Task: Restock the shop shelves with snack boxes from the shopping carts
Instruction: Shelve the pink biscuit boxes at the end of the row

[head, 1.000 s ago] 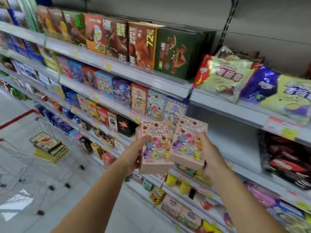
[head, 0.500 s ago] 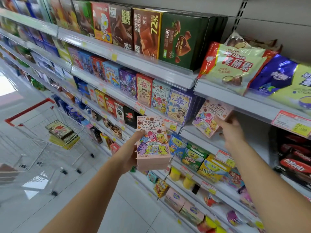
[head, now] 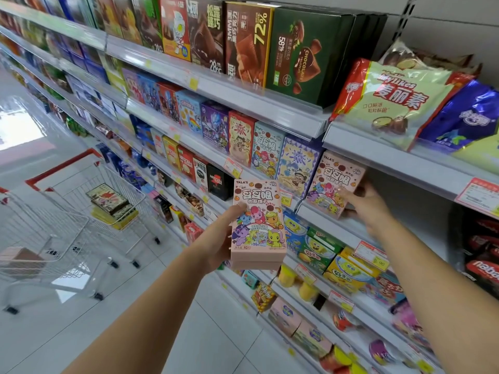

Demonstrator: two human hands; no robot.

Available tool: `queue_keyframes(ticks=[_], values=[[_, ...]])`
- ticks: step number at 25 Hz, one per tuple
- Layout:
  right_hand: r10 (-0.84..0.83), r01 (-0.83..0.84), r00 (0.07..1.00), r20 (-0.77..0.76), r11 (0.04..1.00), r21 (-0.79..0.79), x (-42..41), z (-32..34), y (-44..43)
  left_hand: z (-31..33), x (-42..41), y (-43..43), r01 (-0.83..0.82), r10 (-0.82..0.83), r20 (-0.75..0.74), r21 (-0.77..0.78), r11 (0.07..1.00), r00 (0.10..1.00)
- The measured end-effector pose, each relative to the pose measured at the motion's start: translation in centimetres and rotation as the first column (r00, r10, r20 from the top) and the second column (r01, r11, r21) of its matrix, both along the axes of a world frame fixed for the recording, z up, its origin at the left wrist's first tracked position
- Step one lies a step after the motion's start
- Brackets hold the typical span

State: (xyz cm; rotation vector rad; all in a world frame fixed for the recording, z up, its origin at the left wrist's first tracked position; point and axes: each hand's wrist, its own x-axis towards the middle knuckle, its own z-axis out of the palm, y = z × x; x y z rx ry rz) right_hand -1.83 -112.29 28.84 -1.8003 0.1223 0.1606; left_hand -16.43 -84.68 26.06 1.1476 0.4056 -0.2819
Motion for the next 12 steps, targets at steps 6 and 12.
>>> queue_keyframes(ticks=[6, 12], values=[[0.043, -0.045, 0.997, -0.063, 0.999, -0.02, 0.6, -0.8, 0.4, -0.7, 0.7, -1.0, 0.014, -0.014, -0.024, 0.016, 1.0, 1.0], [-0.313, 0.342, 0.926, 0.21, 0.932, -0.117, -5.0, 0.0, 1.5, -0.9, 1.3, -2.4, 0.058, -0.058, -0.003, 0.007, 0.998, 0.998]])
